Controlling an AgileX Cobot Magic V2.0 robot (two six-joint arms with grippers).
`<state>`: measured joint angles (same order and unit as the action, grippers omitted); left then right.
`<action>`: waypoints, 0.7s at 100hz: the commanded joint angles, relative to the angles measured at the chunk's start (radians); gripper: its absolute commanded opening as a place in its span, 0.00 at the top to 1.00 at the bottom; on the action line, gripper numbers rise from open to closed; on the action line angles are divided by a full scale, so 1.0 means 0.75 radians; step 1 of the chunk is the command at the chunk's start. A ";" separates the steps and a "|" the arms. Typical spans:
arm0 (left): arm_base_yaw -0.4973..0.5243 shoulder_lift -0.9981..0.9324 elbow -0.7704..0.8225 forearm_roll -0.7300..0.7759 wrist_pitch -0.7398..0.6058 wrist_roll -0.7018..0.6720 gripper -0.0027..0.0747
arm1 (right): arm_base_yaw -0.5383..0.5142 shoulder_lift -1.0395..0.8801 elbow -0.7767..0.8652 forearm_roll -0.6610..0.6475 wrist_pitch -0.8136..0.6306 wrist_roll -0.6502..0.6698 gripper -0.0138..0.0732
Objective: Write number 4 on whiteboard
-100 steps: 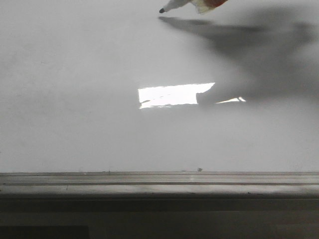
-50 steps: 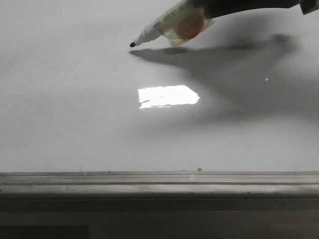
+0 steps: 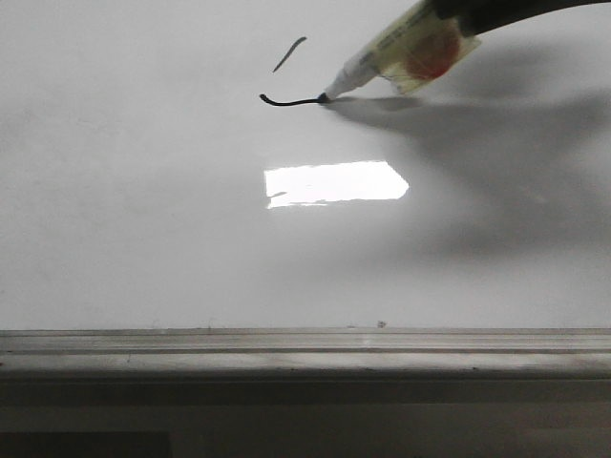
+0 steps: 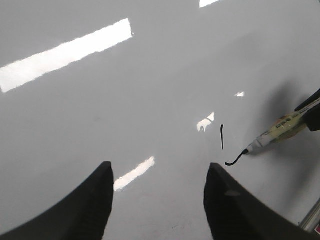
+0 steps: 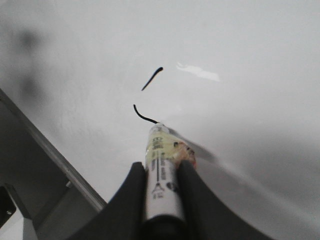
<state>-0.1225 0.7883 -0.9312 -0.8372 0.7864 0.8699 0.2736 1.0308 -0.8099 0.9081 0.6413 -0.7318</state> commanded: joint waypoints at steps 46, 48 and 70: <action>0.005 -0.008 -0.035 -0.088 -0.074 0.009 0.49 | -0.005 -0.126 -0.034 -0.077 -0.131 0.148 0.90; 0.005 -0.008 -0.035 -0.088 -0.074 0.009 0.49 | -0.005 -0.126 -0.034 -0.055 -0.131 0.128 0.90; 0.005 -0.008 -0.035 -0.088 -0.076 0.015 0.49 | -0.005 -0.112 -0.034 0.097 -0.159 0.001 0.90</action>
<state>-0.1225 0.7883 -0.9312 -0.8525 0.7864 0.8783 0.2736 0.9503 -0.8099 0.9219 0.5817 -0.6970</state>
